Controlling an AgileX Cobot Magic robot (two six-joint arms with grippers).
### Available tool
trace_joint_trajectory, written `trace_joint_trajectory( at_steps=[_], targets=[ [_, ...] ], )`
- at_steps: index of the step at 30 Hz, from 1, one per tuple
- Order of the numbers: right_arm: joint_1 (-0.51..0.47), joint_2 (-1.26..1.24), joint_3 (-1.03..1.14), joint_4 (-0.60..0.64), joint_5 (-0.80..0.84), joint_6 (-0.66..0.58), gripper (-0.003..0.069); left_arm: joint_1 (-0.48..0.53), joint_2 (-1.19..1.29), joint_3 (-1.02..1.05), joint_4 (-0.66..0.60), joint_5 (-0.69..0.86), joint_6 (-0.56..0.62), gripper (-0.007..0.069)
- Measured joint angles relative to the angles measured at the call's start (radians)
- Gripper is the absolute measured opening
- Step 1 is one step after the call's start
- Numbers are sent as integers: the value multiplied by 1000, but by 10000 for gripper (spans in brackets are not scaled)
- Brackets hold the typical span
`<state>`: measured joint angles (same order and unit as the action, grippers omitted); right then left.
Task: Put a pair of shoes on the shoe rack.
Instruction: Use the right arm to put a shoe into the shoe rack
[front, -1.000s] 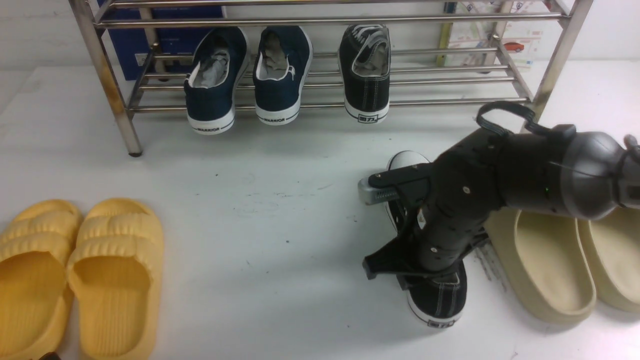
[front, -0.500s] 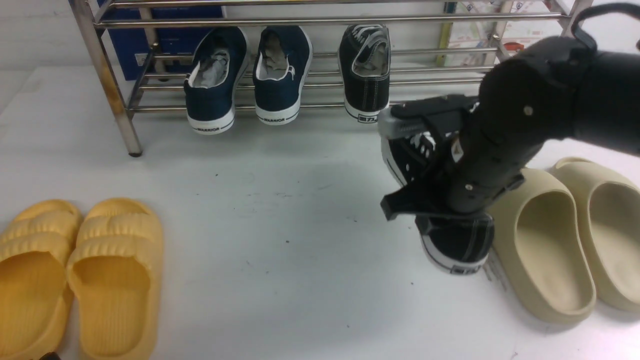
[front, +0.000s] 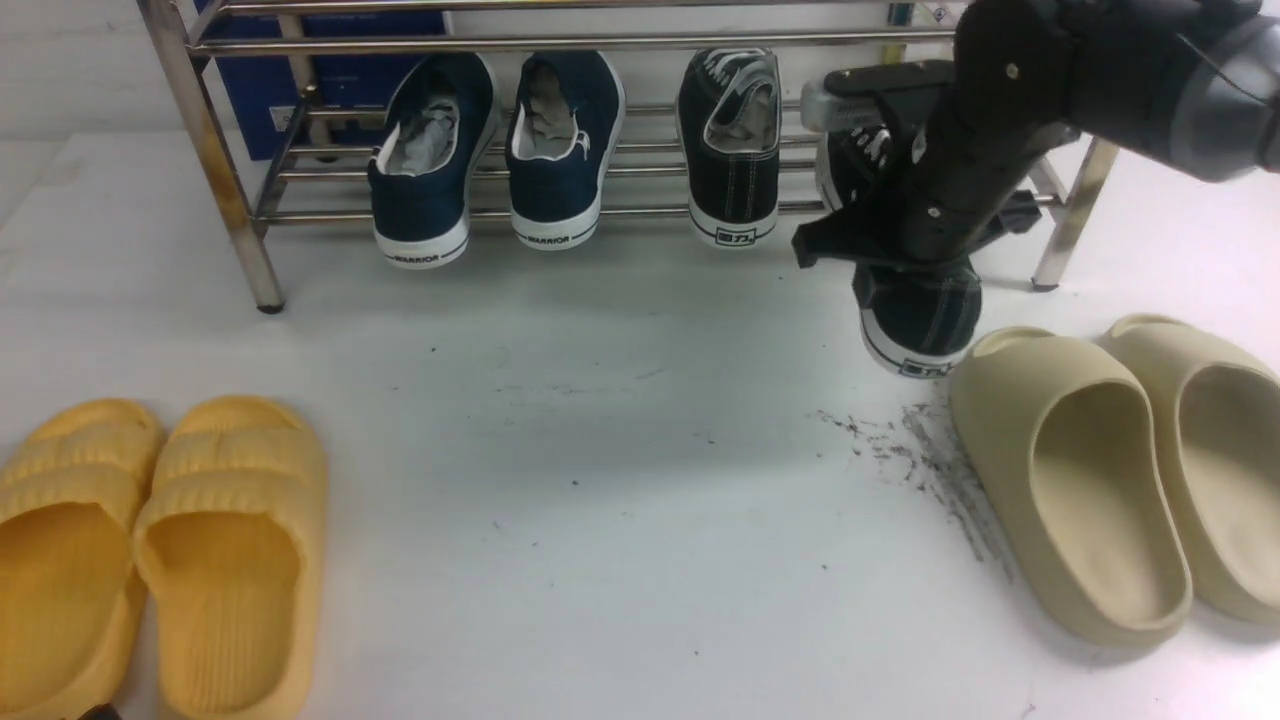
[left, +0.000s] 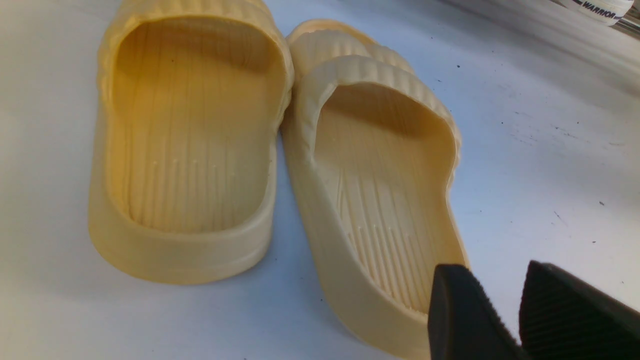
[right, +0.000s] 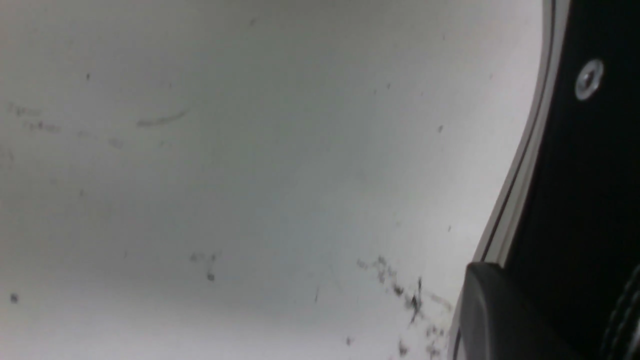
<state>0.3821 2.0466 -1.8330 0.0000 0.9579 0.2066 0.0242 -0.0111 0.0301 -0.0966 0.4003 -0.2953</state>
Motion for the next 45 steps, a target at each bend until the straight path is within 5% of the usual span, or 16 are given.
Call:
trace_joint_trajectory(
  at_steps=[16,45],
  targets=[
    [-55,301,-459,9,39,-29,89,0,0,0,0,0,0,201],
    [-80,335,-496,12,-74,-115,121,0,0,0,0,0,0,201]
  ],
)
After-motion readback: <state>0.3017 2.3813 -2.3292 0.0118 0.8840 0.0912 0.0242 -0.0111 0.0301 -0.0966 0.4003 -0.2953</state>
